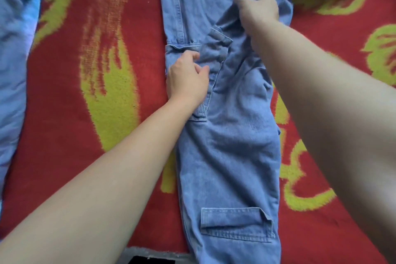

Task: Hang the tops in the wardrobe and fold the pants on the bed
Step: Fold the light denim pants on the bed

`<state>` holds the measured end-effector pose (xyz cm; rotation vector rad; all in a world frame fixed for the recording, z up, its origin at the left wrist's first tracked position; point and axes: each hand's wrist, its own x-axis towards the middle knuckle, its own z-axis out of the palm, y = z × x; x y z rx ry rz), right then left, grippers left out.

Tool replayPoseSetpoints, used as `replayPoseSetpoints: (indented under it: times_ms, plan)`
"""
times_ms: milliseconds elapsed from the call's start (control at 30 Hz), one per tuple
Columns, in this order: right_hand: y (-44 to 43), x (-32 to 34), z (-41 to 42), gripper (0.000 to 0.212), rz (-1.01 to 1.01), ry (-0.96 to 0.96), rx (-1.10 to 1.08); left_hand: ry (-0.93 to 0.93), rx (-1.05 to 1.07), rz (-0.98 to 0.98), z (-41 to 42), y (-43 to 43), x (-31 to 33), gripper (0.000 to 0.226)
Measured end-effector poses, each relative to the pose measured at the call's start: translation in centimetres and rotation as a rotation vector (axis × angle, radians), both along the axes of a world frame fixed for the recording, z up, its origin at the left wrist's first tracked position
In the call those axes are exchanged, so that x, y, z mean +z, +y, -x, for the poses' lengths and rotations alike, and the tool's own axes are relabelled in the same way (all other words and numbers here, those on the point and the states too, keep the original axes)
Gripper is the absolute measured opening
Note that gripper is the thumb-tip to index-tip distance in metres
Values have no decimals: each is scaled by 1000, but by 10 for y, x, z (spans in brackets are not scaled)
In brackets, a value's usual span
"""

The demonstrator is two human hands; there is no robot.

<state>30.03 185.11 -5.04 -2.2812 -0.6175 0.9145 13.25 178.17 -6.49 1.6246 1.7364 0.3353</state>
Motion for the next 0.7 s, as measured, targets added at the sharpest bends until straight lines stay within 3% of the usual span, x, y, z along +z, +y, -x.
replayPoseSetpoints:
  times_ms: [133,233,367,467,533,567,700]
  plan:
    - [23,3,20,20,-116,-49,4,-28,17,91,12,4,-3,28]
    - [33,11,43,12,-238,-196,155,-108,104,19,26,2,-1,10]
    - [54,16,68,39,-278,-342,371,-151,258,-96,47,2,-8,7]
    - [63,-1,81,51,-121,-214,596,-130,316,-17,54,3,-22,10]
    - [60,-14,79,48,37,-110,720,-141,349,65,56,8,-28,12]
    - [59,-21,76,43,56,-71,722,-132,338,85,55,10,-30,12]
    - [51,-26,65,76,-69,113,392,59,159,2,49,19,-22,19]
